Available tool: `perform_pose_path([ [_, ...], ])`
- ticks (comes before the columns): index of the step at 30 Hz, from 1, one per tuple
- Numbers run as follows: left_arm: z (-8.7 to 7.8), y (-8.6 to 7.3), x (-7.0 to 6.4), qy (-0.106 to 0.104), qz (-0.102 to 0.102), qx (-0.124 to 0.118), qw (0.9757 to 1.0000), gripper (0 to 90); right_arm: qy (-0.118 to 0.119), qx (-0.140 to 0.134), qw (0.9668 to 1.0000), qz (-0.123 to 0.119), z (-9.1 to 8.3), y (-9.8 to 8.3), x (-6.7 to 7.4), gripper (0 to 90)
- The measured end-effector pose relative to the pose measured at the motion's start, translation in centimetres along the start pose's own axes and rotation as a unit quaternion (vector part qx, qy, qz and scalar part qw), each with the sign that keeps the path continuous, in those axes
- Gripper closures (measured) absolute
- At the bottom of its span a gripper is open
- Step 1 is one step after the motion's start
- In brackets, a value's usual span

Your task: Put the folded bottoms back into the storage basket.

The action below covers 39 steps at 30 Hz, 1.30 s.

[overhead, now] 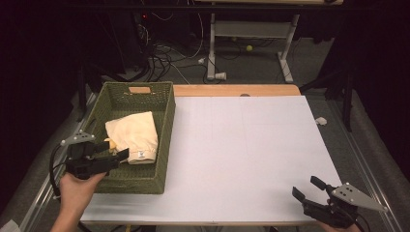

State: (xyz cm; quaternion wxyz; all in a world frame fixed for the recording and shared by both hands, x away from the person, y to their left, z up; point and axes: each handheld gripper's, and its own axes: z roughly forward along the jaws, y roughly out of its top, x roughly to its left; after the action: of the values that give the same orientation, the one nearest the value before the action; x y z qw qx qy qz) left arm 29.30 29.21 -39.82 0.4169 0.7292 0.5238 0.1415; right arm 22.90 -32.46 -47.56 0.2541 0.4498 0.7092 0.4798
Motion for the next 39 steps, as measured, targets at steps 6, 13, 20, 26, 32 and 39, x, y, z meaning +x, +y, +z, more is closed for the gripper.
perform_pose_path([
  [6, -0.3, -0.8, -0.1, 0.003, 0.002, -0.005, 1.0, 18.3, 0.0, 0.0, 1.0, 0.001, 0.0, 0.0, 0.0, 23.9],
  [13, -0.8, -1.9, -0.3, 0.001, 0.003, -0.013, 0.9999, 18.3, -0.001, 0.0, 1.0, 0.001, 0.0, 0.0, 0.0, 23.9],
  [20, -0.7, -3.0, -0.3, 0.003, 0.003, -0.02, 0.9998, 18.4, -0.001, 0.001, 1.0, 0.001, 0.0, 0.0, 0.0, 23.9],
  [26, -0.5, -3.9, -0.1, 0.007, -0.001, -0.024, 0.9997, 18.5, -0.001, 0.0, 1.0, 0.0, 0.0, 0.0, 0.0, 23.9],
  [32, -0.7, -4.8, 0.0, 0.019, -0.003, -0.033, 0.9993, 18.5, -0.002, 0.0, 1.0, 0.001, 0.0, 0.0, 0.0, 24.0],
  [39, -0.8, -5.6, -0.3, 0.031, 0.009, -0.039, 0.9987, 19.1, -0.003, 0.0, 1.0, 0.001, 0.0, 0.0, 0.0, 24.0],
])
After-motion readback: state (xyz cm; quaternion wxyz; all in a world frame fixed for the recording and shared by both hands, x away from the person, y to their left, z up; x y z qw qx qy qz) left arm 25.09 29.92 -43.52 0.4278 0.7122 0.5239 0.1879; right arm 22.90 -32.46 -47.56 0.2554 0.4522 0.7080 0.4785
